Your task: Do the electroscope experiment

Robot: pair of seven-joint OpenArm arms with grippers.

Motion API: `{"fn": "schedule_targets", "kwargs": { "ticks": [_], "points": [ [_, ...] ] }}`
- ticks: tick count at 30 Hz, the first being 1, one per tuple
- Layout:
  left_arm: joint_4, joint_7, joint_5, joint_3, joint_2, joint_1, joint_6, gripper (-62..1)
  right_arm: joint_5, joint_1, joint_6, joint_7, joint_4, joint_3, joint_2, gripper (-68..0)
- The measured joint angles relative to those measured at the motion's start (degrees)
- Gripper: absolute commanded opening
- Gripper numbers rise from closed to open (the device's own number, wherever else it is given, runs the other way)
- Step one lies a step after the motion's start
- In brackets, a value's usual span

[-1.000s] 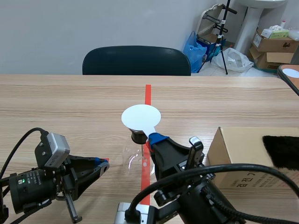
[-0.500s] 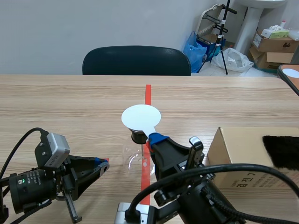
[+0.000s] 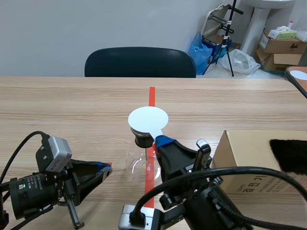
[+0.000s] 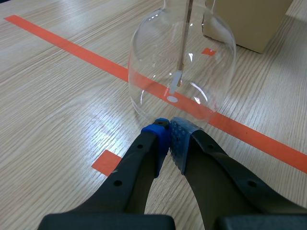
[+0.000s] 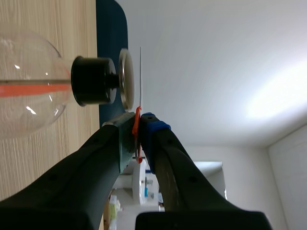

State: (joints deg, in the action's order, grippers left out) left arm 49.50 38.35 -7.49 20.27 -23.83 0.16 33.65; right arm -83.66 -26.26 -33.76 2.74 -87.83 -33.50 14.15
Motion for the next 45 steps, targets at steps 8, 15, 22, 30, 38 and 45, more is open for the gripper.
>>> {"fn": "schedule_targets", "kwargs": {
  "ticks": [8, 15, 22, 30, 38, 45],
  "points": [
    [0.0, 0.0, 0.0, 0.0, 0.0, 0.0, 0.0, -57.7, 0.0, 0.0, 0.0, -12.63, 0.0, 0.0, 0.0, -65.8],
    [0.0, 0.0, 0.0, 0.0, 0.0, 0.0, 0.0, -57.7, 0.0, 0.0, 0.0, -23.12, 0.0, 0.0, 0.0, -65.8],
    [0.0, 0.0, 0.0, 0.0, 0.0, 0.0, 0.0, -57.7, 0.0, 0.0, 0.0, -29.9, 0.0, 0.0, 0.0, -65.8],
    [0.0, 0.0, 0.0, 0.0, 0.0, 0.0, 0.0, -57.7, 0.0, 0.0, -0.02, -32.44, 0.0, 0.0, -0.02, -65.8],
    [0.0, 0.0, 0.0, 0.0, 0.0, 0.0, 0.0, -57.7, 0.0, 0.0, -0.02, -30.42, 0.0, 0.0, -0.02, -65.8],
    [0.0, 0.0, 0.0, 0.0, 0.0, 0.0, 0.0, -57.7, 0.0, 0.0, -0.02, -21.0, 0.0, 0.0, -0.02, -65.8]
  ]
}}
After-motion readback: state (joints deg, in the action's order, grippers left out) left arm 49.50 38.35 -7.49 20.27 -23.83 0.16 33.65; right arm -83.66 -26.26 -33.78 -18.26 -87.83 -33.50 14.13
